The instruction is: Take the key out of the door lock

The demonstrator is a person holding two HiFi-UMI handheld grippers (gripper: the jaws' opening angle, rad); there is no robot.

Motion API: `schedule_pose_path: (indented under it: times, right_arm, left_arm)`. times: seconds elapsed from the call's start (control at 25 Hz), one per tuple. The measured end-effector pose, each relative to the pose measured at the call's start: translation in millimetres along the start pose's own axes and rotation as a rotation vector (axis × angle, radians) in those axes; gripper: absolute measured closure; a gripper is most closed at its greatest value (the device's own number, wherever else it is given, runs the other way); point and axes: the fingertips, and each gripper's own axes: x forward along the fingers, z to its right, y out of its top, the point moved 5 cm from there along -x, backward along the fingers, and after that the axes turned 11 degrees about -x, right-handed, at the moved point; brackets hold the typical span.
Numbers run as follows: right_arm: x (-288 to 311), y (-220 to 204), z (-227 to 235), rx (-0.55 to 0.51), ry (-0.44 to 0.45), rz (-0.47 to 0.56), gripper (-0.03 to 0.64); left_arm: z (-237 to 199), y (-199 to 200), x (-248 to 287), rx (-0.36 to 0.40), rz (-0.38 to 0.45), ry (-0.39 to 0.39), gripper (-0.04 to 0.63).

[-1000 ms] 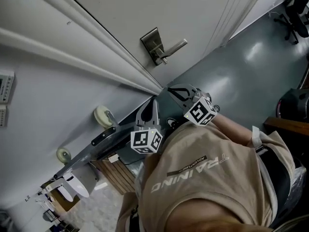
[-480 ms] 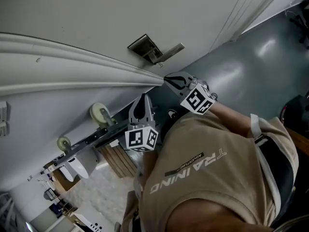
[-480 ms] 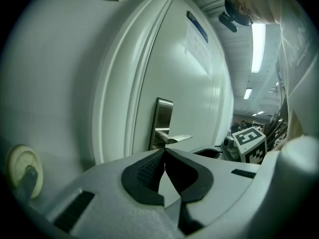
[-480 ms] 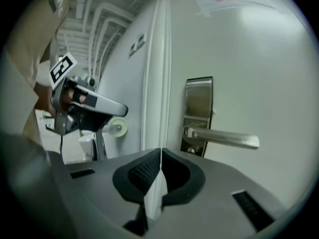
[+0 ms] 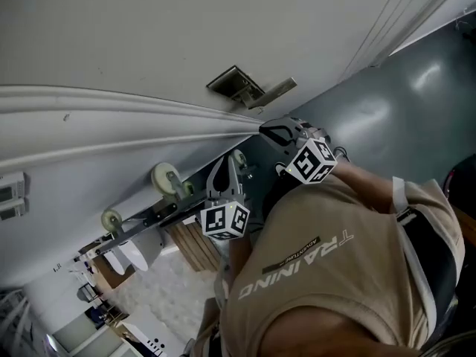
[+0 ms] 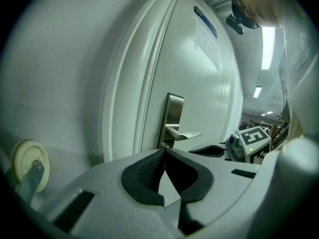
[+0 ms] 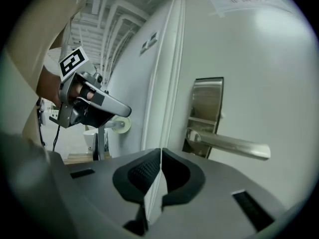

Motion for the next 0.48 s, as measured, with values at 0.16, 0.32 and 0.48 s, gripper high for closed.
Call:
schedule_pose_path:
  times: [0.16,0.32,0.48]
  right_arm:
    - [-5,-9,7,0.124,-0.014,-0.012,0.601]
    - [-12,-6,7,0.17,-0.03,-0.028,0.601]
    - [-13,0,12,0.118,-0.086,-0.051,0.601]
  left_arm:
    - [3,9,19,0.041,-0.026,-0.042,0.589]
    - [2,5,17,0.03,-0.052,-0.048,0.589]
    - [-1,7,13,0.033,-0.042,-0.073,0.589]
